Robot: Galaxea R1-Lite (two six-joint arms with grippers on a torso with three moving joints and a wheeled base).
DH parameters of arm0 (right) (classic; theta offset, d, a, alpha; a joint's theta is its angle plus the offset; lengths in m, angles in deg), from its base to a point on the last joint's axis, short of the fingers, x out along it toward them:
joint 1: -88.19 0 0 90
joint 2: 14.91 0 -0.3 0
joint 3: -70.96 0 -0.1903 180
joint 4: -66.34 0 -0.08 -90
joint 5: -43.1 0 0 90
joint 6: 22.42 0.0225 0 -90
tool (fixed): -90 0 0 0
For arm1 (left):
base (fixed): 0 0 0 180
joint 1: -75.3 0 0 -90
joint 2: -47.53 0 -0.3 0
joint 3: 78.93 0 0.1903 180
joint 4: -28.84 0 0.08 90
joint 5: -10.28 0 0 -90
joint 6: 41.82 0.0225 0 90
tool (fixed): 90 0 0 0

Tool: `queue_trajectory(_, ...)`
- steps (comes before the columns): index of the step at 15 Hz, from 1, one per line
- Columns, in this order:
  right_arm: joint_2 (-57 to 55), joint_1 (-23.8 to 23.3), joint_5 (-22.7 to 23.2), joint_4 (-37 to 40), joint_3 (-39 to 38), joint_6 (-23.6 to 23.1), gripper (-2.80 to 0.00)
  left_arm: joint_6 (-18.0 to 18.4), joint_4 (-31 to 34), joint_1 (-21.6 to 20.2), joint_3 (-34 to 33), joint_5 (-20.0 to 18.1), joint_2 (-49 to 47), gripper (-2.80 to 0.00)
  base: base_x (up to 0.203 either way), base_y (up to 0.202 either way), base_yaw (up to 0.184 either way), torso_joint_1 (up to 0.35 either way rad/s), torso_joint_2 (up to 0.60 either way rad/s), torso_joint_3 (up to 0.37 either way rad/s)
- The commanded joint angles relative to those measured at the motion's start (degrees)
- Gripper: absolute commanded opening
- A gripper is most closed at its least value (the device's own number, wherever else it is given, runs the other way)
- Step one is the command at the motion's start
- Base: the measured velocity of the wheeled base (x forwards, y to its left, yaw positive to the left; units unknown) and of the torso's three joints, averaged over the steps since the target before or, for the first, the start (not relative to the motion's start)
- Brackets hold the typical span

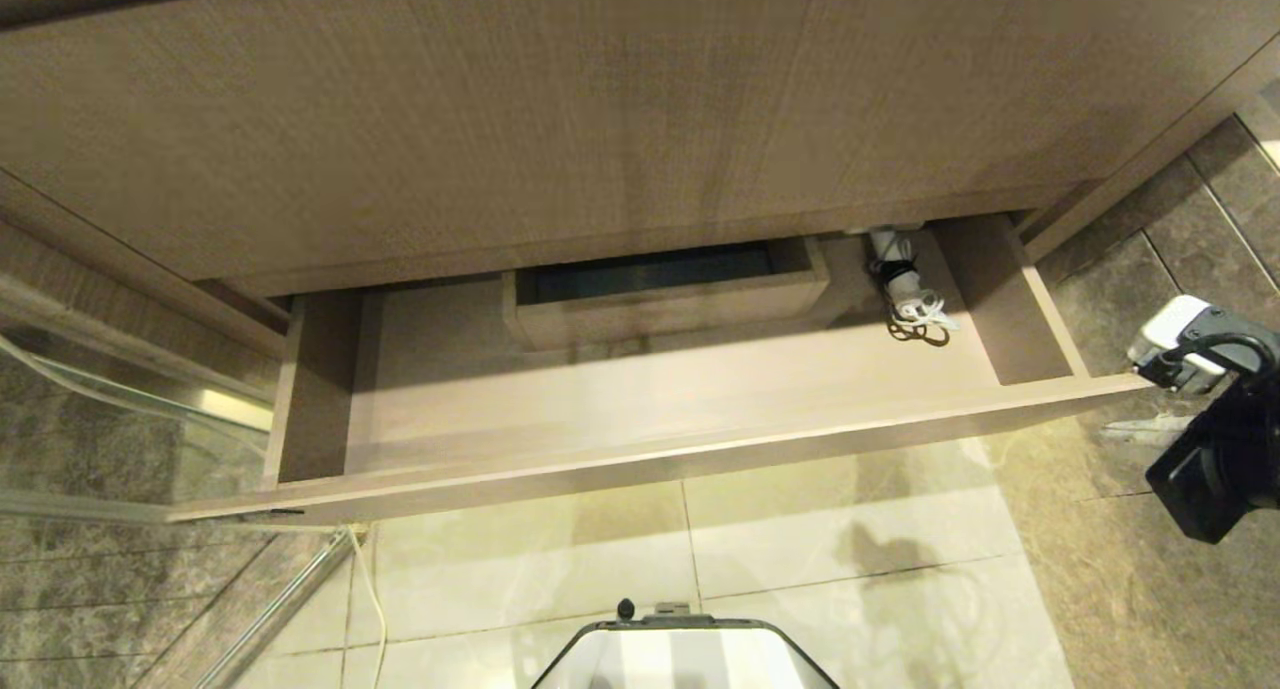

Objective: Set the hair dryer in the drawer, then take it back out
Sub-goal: Pull open the drawer

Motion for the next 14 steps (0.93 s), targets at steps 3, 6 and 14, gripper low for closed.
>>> queue_trajectory(3,-1.73,-1.04,-1.59,-0.31,0.40,5.77,-2.80,0.00,-0.04,-0.02,-0.09,0.01,0.00,-2.80,0.000,0.000,0.000,0.000,0.00,0.000)
queue_trajectory(6,-6.18,-1.75,-2.41,-0.09,3.58,10.18,-2.80,0.00,-0.04,-0.02,-0.09,0.01,0.00,-2.80,0.000,0.000,0.000,0.000,0.00,0.000)
queue_trajectory(14,-22.46,-8.24,-2.66,-0.46,17.50,18.70,0.00,0.00,-0.04,-0.02,0.00,0.01,0.00,-2.80,0.000,0.000,0.000,0.000,0.00,0.000)
